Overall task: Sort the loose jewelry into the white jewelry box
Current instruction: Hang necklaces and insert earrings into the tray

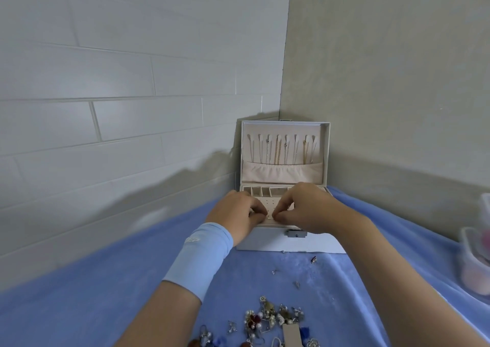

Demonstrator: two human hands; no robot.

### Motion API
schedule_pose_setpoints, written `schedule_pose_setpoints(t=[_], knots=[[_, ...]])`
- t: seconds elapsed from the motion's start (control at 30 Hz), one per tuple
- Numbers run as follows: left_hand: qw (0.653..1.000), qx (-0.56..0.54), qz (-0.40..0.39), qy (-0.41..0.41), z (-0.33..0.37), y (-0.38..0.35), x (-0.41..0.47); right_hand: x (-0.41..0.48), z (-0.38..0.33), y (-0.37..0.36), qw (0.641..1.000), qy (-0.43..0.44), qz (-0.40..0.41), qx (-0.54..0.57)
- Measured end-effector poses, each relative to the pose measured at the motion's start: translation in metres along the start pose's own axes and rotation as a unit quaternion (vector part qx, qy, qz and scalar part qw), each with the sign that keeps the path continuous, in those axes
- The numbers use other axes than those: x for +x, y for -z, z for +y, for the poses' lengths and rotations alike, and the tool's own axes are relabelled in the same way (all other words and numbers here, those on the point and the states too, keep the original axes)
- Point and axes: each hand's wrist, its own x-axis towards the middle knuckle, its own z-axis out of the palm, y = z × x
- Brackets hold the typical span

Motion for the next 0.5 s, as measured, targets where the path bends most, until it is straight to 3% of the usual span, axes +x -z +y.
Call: schedule_pose_setpoints(t=[0.2, 0.37, 0.5], knots=[[1.000, 0.015, 0.006, -0.013, 0.005, 0.005, -0.004, -0.005, 0.001, -0.002, 0.999, -0.013, 0.008, 0.034], [1.000, -0.022, 0.018, -0.005, 0.018, 0.019, -0.017, -0.028, -0.005, 0.002, 0.997, 0.008, 0.069, 0.047], [0.996, 0.005, -0.090, 0.001, 0.030, 0.023, -0.033, -0.048, -0.009, -0.014, 0.993, 0.050, 0.014, -0.103]])
